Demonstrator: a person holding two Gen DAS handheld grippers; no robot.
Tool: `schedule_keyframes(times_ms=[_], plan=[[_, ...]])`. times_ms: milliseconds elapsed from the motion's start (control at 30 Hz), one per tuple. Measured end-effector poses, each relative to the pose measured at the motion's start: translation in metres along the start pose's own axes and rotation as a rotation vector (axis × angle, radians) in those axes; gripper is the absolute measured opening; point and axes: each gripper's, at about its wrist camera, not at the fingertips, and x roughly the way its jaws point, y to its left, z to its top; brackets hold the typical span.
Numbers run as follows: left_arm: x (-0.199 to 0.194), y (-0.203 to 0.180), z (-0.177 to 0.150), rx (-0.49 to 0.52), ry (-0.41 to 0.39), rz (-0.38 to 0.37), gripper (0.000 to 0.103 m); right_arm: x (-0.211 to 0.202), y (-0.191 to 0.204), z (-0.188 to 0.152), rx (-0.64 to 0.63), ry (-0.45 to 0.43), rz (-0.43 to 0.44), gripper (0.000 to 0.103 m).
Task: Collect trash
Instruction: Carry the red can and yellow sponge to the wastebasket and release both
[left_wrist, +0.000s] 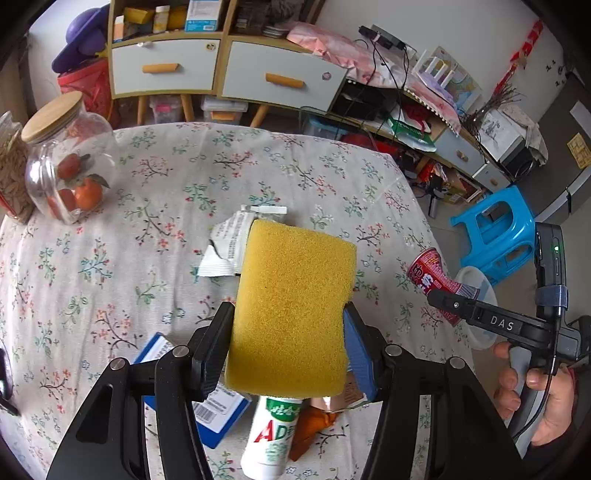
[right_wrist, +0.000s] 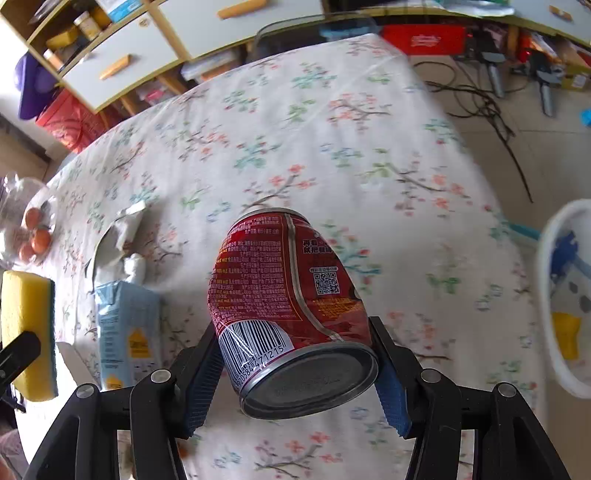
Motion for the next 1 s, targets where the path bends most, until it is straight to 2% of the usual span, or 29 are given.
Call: schedule_keyframes(times_ms=[333, 600, 900, 1000], plan=[[0.02, -0.049, -0.003, 0.063, 0.022, -0.03, 0.06, -0.023, -0.073, -0.005, 0.08, -0.02, -0.067, 0.064], [0.043, -0.091, -0.009, 0.131, 0.056, -0.05, 0.06, -0.046, -0.16, -0.016, 0.214, -0.037, -0.135, 0.064], [0.07, -0.15, -0.022, 0.18, 0.117, -0.119, 0.06, -0.059, -0.228, -0.024, 0.324, -0.048, -0.196, 0.064], [0.079, -0.172, -0.024, 0.226, 0.127, -0.116, 0.06, -0.061, -0.242, -0.025, 0.351, -0.054, -0.185, 0.07]])
